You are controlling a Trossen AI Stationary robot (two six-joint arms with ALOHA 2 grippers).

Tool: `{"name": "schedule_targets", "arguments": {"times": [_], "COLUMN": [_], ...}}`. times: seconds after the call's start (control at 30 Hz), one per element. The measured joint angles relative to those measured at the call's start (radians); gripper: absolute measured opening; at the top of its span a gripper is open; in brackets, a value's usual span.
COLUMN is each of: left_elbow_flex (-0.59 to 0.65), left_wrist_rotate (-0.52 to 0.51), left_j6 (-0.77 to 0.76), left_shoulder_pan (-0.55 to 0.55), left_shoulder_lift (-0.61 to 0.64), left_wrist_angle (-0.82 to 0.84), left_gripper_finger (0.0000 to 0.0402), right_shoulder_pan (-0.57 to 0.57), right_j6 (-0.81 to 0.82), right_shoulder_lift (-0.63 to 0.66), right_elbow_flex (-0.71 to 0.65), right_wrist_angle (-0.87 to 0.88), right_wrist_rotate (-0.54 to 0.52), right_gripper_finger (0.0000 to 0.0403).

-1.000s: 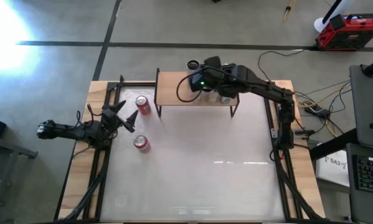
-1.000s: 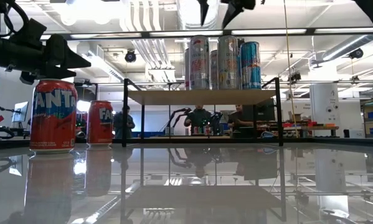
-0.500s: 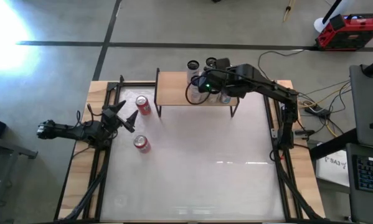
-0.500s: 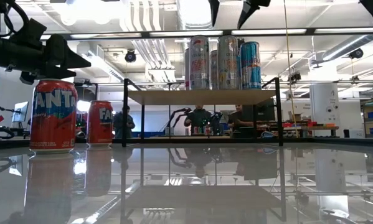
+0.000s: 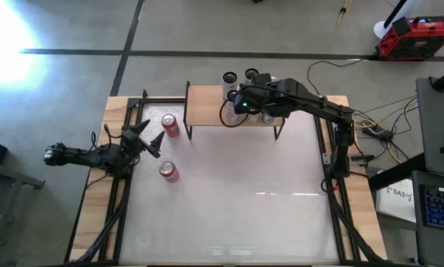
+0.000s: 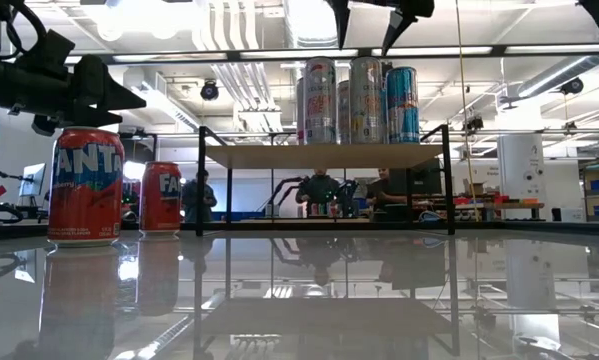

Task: Place canned beverage on shelf
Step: Adjust the white yellow soda can

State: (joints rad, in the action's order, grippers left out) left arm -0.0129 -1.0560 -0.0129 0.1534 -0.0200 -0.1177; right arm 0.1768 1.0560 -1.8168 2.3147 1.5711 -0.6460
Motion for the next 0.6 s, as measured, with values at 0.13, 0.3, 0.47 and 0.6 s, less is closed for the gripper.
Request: {"name": "schedule_targets", "arguments": {"times": [0.13, 0.3, 0.47, 0.6], "left_elbow_flex": [0.000, 0.000, 0.000, 0.000], "left_wrist_rotate": [0.000, 0.000, 0.000, 0.000], "left_j6": [0.000, 0.000, 0.000, 0.000], "left_shoulder_pan": [0.000, 0.000, 0.000, 0.000], "left_shoulder_lift": [0.000, 0.000, 0.000, 0.000], "left_wrist_angle": [0.000, 0.000, 0.000, 0.000], "left_gripper_finger": [0.0398, 0.0398, 0.0398, 0.0398], "right_shoulder_pan": [0.000, 0.000, 0.000, 0.000], "right_j6": [0.025, 0.035, 0.049, 0.071], "right_shoulder_lift": [0.000, 0.000, 0.000, 0.000], "right_elbow_flex": [-0.032, -0.054, -0.067, -0.088], "right_wrist_angle": [0.000, 0.000, -0.001, -0.001], "right_wrist_rotate": [0.013, 0.026, 0.026, 0.026], "right_gripper_finger": [0.0371, 0.0371, 0.0371, 0.0371]}}
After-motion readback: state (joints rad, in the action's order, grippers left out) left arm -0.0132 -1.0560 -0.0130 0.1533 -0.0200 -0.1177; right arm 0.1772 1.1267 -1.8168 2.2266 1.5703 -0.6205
